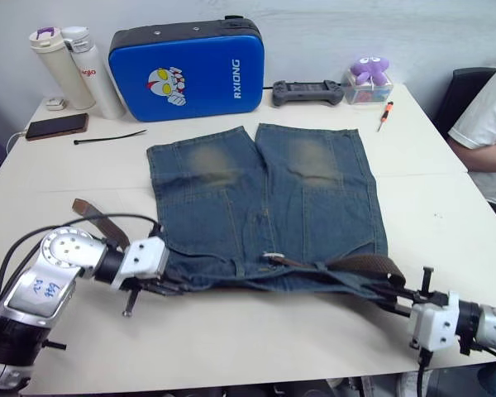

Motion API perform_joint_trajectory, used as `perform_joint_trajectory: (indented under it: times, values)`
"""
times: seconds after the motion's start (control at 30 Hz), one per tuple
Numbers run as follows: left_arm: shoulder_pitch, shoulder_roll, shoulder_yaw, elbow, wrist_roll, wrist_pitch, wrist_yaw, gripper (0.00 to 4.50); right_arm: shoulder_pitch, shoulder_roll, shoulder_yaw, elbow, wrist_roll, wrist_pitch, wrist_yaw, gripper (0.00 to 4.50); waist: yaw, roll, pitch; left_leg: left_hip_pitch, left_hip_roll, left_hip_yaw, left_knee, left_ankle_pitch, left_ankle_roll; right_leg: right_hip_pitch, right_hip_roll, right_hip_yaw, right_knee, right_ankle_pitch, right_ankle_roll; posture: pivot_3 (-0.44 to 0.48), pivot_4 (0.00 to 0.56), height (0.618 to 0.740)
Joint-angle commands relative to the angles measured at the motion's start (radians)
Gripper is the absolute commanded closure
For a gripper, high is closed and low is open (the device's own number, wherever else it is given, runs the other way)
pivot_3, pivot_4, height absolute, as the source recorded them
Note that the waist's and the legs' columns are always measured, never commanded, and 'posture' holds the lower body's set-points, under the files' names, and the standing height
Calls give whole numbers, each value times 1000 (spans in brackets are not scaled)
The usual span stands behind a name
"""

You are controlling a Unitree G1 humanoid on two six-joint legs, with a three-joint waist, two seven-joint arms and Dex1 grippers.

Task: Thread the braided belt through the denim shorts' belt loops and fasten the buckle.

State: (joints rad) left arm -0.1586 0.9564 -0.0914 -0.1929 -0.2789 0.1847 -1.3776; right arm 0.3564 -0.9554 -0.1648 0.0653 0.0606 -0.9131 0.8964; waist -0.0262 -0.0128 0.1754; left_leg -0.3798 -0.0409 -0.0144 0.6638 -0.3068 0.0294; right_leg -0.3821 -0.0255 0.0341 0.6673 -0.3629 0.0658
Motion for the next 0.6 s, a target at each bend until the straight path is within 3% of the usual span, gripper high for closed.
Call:
perform_joint_trajectory:
  times: [0.03, 0.17, 0.3, 0.47, 0.6]
  values:
    - [35, 52, 12, -5, 24, 25, -3, 3478, 38, -45, -45, 91, -5, -69, 3, 3486, 0, 0, 0, 3, 0, 0, 0, 0, 0, 4, 0, 0, -2, 0, 0, 0, 150, 740]
    - [43, 76, 17, -16, -13, 69, -13, 1819, 28, -69, -41, 135, -2, -115, -15, 1626, -2, 0, 0, 15, 0, 0, -2, -2, 1, 17, 0, 0, -6, -1, -1, 0, 150, 740]
    - [30, 142, 50, -30, -123, 233, -83, 109, 45, -102, -57, 146, 48, -187, -24, 0, -1, -1, 0, 25, 1, 0, -8, -2, 0, 25, 0, 0, -8, -2, -3, 0, 150, 740]
    - [35, 223, 115, -61, -283, 439, -143, 24, 148, -136, -113, 124, 133, -257, -33, 0, 0, -1, 1, 25, 1, -1, -13, -2, -1, 23, 0, -1, -8, -3, -4, 0, 150, 740]
    - [3, 213, 140, -71, -348, 519, -120, 24, 209, -148, -154, 75, 190, -249, -42, 0, 0, -1, 1, 25, 1, -1, -13, -2, -1, 24, 0, -1, -9, -4, -4, 0, 150, 740]
